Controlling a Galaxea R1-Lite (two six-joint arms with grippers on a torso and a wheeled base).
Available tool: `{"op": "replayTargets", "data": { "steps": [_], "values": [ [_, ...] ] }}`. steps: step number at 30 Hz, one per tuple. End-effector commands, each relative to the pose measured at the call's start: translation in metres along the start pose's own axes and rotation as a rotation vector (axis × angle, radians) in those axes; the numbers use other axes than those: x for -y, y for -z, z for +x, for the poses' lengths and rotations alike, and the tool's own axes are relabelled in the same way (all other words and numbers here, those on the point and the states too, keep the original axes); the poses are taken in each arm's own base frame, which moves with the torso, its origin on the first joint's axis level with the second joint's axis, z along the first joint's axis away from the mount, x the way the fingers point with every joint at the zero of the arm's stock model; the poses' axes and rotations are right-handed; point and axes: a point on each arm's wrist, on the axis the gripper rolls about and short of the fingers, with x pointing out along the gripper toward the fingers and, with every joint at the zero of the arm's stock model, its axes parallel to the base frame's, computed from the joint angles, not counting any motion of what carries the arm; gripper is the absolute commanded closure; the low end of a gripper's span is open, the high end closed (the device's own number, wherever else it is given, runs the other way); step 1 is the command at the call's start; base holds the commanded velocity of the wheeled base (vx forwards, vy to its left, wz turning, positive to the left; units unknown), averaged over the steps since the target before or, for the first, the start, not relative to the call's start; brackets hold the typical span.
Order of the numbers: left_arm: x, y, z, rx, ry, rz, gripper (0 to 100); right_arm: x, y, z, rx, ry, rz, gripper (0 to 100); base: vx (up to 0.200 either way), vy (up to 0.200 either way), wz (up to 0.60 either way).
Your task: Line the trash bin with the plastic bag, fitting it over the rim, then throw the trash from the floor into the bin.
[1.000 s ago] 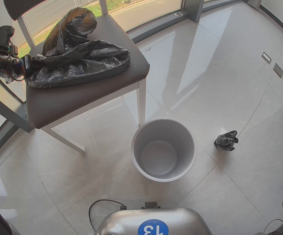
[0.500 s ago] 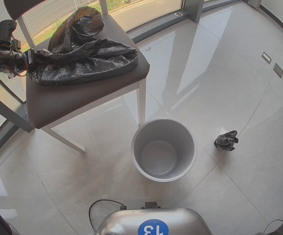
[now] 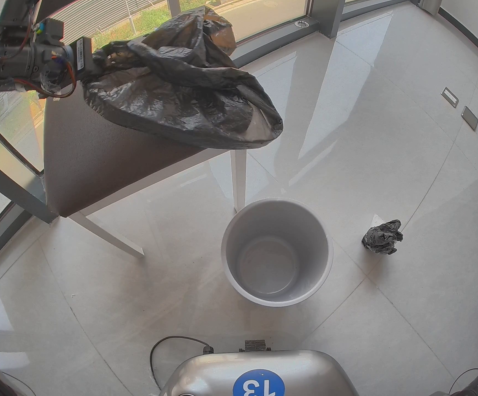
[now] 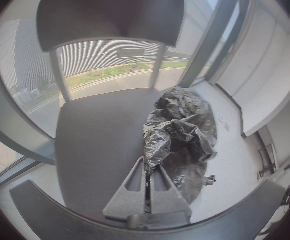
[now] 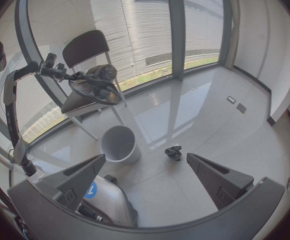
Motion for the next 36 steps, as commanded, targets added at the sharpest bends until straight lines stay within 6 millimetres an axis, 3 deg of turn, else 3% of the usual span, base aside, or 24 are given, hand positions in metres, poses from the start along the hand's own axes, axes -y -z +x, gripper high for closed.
{"op": "replayTargets", "data": {
  "steps": [1, 8, 10, 16, 29, 30, 31, 32, 36],
  "values": [
    [0.049, 0.004, -0.038, 0.027, 0.134, 0.046, 100, 0.004, -0.021, 0.047, -0.132, -0.135, 0.0, 0, 0.0, 0.0, 0.0],
    [0.084, 0.018, -0.043, -0.04, 0.247, 0.046, 100, -0.002, -0.028, 0.07, -0.171, -0.258, -0.014, 0, 0.0, 0.0, 0.0],
    [0.099, 0.023, -0.044, -0.059, 0.3, 0.032, 100, -0.003, -0.03, 0.085, -0.164, -0.282, -0.025, 0, 0.0, 0.0, 0.0],
    [0.118, 0.03, -0.058, -0.081, 0.387, 0.04, 100, -0.014, -0.029, 0.103, -0.175, -0.358, -0.05, 0, 0.0, 0.0, 0.0],
    [0.107, 0.015, -0.109, 0.031, 0.47, 0.062, 100, -0.028, -0.013, 0.106, -0.239, -0.456, -0.087, 0, 0.0, 0.0, 0.0],
    [0.101, 0.01, -0.125, 0.07, 0.49, 0.067, 100, -0.03, -0.01, 0.106, -0.251, -0.474, -0.091, 0, 0.0, 0.0, 0.0],
    [0.101, 0.01, -0.125, 0.07, 0.49, 0.067, 100, -0.03, -0.01, 0.106, -0.251, -0.474, -0.091, 0, 0.0, 0.0, 0.0],
    [0.097, 0.005, -0.141, 0.117, 0.516, 0.056, 100, -0.032, -0.008, 0.106, -0.258, -0.496, -0.1, 0, 0.0, 0.0, 0.0],
    [0.097, -0.008, -0.167, 0.26, 0.615, 0.003, 100, -0.036, -0.006, 0.107, -0.27, -0.53, -0.111, 0, 0.0, 0.0, 0.0]
  ]
}}
